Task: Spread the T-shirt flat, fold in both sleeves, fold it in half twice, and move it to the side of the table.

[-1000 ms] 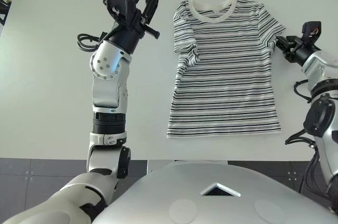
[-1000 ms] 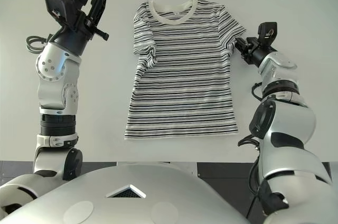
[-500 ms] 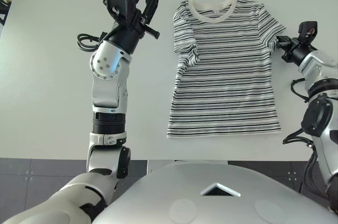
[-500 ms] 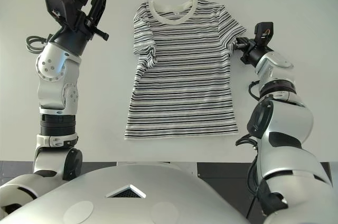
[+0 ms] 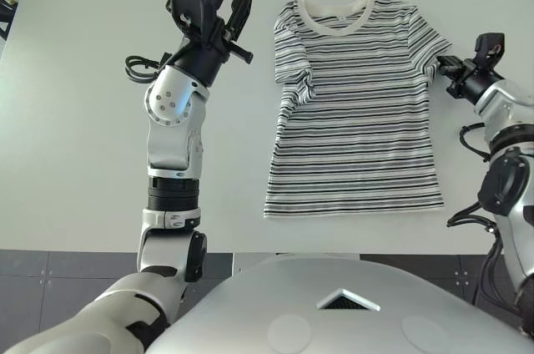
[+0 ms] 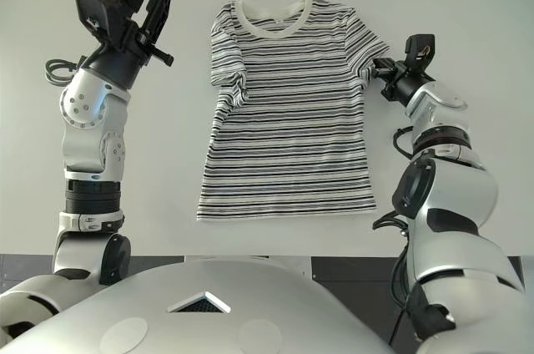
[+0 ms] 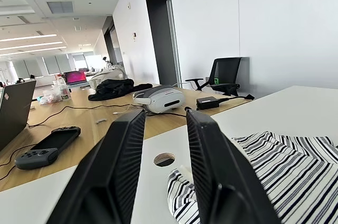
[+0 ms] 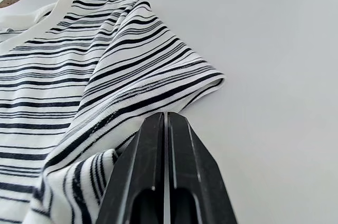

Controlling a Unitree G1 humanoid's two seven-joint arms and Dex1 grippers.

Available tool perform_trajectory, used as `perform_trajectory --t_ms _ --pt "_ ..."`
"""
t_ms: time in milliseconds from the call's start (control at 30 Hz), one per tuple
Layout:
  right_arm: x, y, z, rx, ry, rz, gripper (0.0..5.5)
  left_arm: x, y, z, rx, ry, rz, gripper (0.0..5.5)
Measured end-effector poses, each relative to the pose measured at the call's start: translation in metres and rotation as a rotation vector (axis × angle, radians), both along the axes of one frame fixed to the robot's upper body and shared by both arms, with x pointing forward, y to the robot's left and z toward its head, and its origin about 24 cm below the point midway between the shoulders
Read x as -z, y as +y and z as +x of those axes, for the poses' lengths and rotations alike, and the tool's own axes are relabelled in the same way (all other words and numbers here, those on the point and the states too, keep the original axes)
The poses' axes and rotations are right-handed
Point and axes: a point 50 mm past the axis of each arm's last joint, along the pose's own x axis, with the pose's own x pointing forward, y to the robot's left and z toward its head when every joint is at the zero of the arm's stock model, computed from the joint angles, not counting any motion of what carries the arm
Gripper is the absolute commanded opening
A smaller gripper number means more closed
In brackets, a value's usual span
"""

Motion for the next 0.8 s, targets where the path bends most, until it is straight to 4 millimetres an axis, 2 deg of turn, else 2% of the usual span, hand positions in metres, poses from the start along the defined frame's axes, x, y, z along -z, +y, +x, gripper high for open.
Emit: perform_trajectory --t_ms 400,567,800 --pt "-0.023 0.006 0.011 -0.121 -0.107 0.017 0.11 0.004 -0.002 0.001 0.000 0.015 -0.006 1.48" --pt "-0.023 0.011 0.013 -0.145 -0.107 0.010 0.98 0.005 -0.002 0.001 0.000 0.017 -0.008 1.48" --pt "-0.018 0.006 0.011 -0.075 -0.085 -0.007 2.22 0.004 -0.003 0.003 0.002 0.014 -0.011 1.48"
